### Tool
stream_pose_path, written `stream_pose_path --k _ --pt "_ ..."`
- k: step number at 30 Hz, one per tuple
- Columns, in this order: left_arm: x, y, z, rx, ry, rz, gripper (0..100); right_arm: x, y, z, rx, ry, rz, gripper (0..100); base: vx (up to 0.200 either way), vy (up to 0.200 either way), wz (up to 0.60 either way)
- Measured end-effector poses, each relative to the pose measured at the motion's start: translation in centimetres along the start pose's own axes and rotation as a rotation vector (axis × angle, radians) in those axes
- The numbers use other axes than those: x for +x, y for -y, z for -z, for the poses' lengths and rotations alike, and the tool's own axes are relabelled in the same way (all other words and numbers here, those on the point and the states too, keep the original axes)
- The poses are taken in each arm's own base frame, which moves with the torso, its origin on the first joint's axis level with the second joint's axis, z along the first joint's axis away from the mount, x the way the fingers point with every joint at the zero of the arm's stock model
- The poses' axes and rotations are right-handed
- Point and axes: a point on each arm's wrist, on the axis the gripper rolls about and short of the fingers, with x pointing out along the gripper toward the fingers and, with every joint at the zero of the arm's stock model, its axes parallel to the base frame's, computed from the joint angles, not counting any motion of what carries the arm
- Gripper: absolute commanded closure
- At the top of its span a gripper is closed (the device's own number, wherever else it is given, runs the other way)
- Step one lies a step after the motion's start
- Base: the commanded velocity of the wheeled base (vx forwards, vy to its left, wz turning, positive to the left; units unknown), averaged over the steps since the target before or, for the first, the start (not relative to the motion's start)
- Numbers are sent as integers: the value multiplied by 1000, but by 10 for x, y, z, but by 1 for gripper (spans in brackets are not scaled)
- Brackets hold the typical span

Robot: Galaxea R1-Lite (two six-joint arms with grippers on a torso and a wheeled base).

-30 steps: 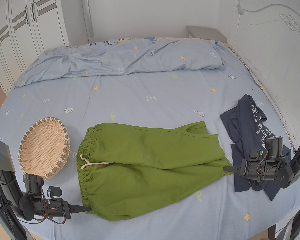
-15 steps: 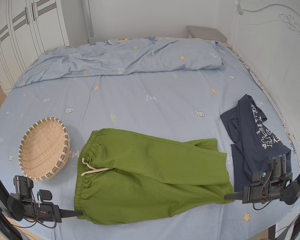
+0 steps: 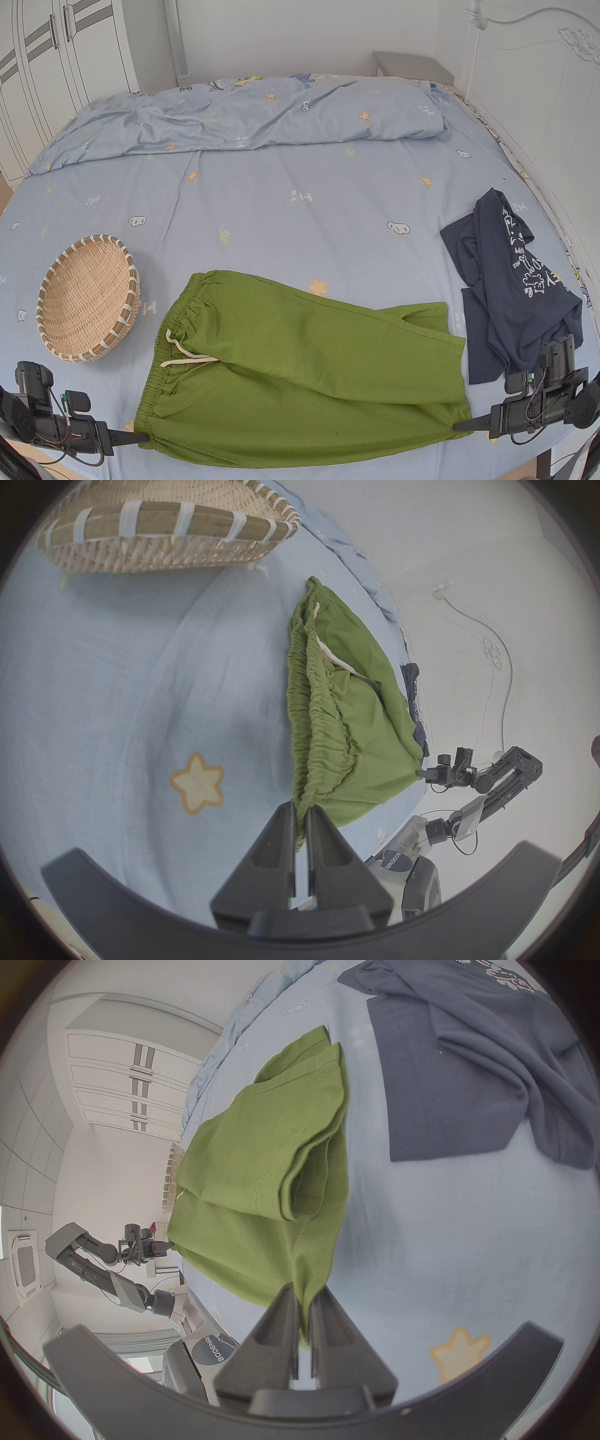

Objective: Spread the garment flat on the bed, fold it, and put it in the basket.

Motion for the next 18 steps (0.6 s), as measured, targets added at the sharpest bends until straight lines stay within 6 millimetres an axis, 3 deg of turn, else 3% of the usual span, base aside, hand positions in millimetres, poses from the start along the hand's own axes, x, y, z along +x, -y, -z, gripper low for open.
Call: stream_pose_path --k 18 --pt "-7 7 11 -45 -37 -8 100 1 7 2 14 -4 20 100 0 0 0"
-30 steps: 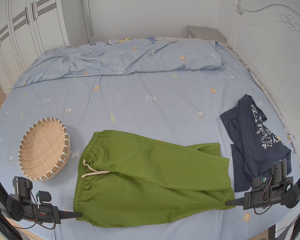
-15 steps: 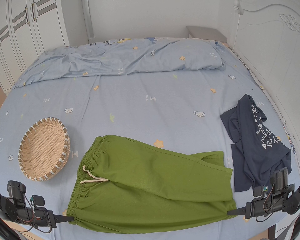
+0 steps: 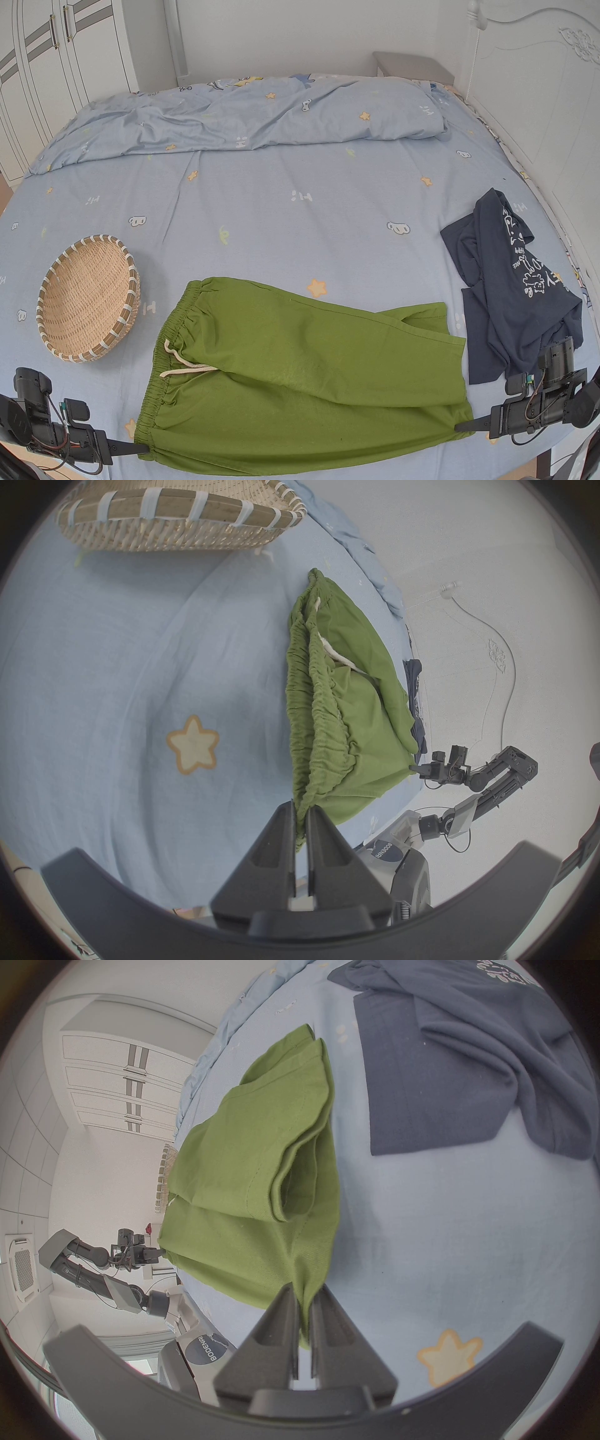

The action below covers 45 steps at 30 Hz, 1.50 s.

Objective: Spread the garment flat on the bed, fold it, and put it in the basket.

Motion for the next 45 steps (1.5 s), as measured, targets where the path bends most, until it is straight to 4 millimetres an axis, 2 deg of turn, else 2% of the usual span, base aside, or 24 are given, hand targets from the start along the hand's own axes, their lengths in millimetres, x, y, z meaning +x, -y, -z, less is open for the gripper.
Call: stream_pose_path --k 15,16,17,18,31,38,45 --pt "-5 5 4 36 -2 -61 100 10 5 3 9 -62 2 100 0 0 0" --pt "-5 5 4 37 -3 -62 0 10 5 4 10 -63 2 100 0 0 0" --pt "-4 5 4 36 -4 -63 0 11 5 4 10 -65 2 100 0 0 0" --pt "-4 5 4 34 -5 -65 0 11 6 4 10 -66 3 0 0 0 0" --pt "-4 4 4 31 -10 -65 0 9 0 4 -15 -63 -16 0 0 0 0" --pt "-10 12 -3 40 47 -72 0 -11 -9 -4 -72 93 71 0 0 0 0" --pt "-24 34 -21 62 72 -54 0 -32 -20 -7 -131 248 133 0 0 0 0"
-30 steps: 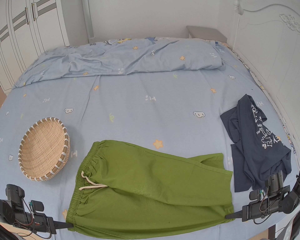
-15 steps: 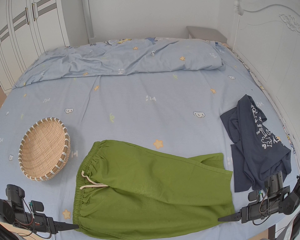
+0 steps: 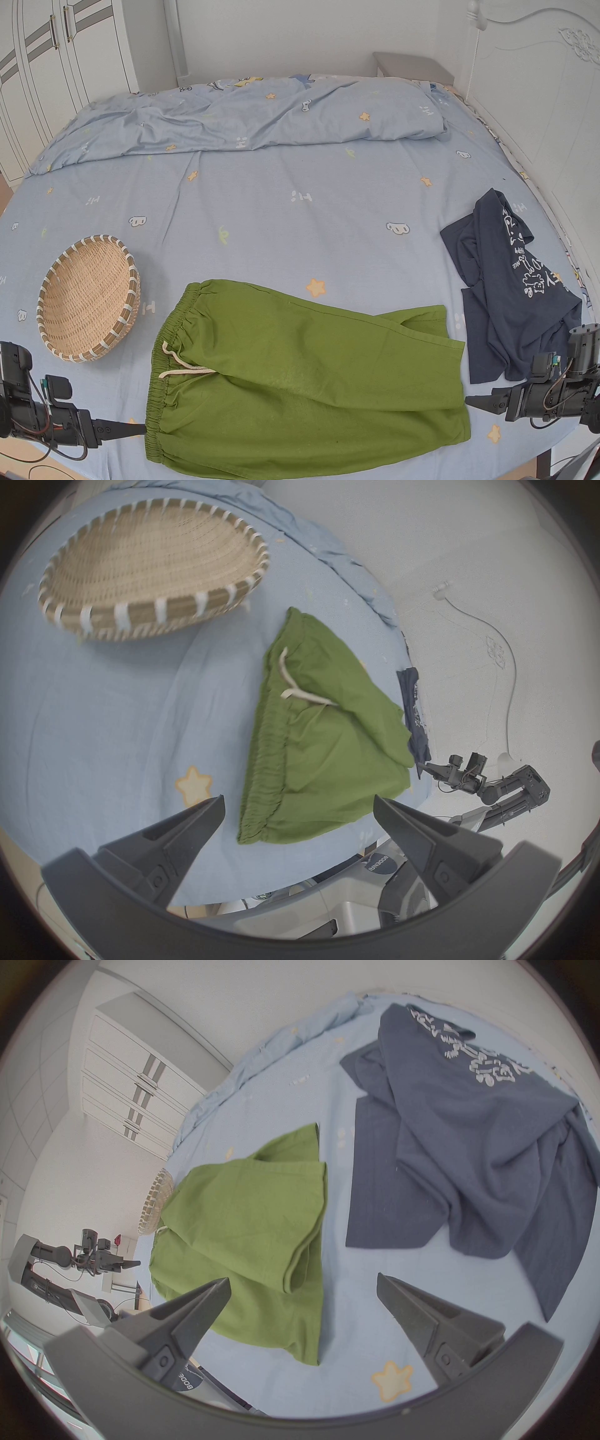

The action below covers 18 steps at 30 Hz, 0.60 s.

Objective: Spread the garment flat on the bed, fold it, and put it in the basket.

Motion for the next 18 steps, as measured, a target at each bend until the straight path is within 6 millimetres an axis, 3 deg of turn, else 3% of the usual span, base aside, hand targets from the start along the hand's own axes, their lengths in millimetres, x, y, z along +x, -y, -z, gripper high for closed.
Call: stream_pose_path --k 6,12,18 --pt "-18 29 -37 108 49 28 0 -8 -5 -10 -37 84 0 0 0 0 0" --pt "-34 66 -87 201 151 78 0 -10 -15 -50 -104 213 -23 0 0 0 0" --pt "-15 81 -138 240 287 -39 0 -9 -28 -92 -151 281 -51 0 0 0 0"
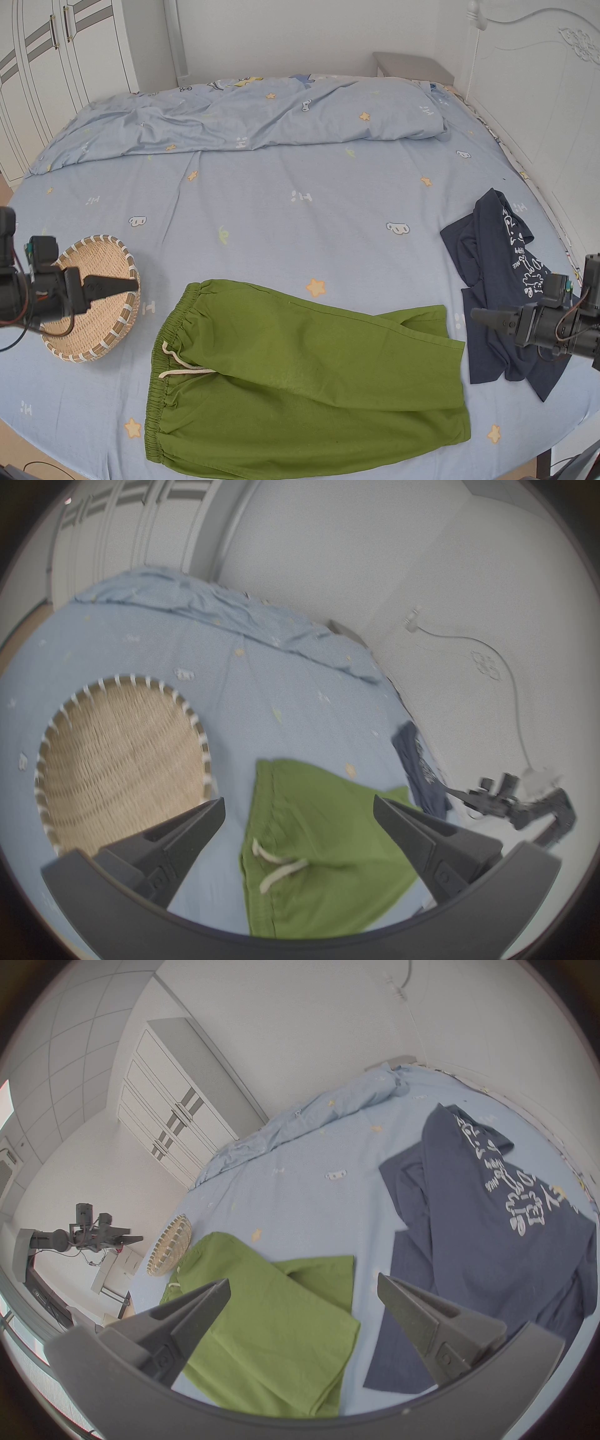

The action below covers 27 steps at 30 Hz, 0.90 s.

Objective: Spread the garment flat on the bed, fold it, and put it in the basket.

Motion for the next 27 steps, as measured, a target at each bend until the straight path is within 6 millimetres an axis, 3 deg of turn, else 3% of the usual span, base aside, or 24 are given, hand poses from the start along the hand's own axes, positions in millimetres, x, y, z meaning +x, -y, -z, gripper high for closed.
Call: stream_pose_path --k 6,12,20,27 --pt "44 1 -22 11 76 -93 0 10 -4 -22 -20 26 -18 0 0 0 0" --pt "92 -2 -32 -55 6 0 0 18 -3 -25 -21 6 -23 0 0 0 0" --pt "153 -17 -29 -159 -97 55 0 25 -3 -20 -16 -31 -28 0 0 0 0" --pt "179 -38 -21 -198 -139 19 0 27 -3 -17 -14 -45 -30 0 0 0 0"
